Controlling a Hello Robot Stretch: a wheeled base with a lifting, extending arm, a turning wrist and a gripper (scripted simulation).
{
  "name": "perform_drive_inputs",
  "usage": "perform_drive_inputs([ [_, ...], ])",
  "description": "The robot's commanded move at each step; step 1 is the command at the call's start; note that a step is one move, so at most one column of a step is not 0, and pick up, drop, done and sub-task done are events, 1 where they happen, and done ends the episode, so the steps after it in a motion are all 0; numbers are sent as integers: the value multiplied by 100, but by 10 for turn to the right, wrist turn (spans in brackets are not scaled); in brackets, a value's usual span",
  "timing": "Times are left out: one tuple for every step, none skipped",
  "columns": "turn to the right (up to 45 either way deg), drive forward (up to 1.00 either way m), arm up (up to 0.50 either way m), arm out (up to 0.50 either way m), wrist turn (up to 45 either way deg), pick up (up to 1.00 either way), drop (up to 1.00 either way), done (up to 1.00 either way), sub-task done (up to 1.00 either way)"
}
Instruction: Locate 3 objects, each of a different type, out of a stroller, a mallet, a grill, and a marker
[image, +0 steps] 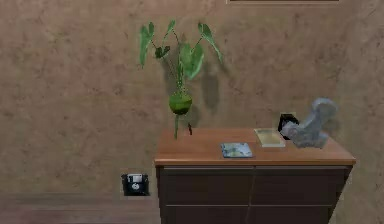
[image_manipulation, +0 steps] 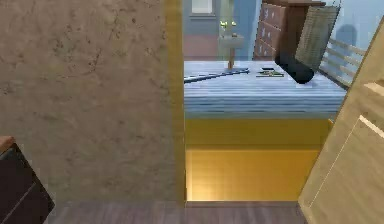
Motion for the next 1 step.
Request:
perform_drive_inputs([
  [0, 45, 0, 0, 0, 0, 0, 0, 0],
])
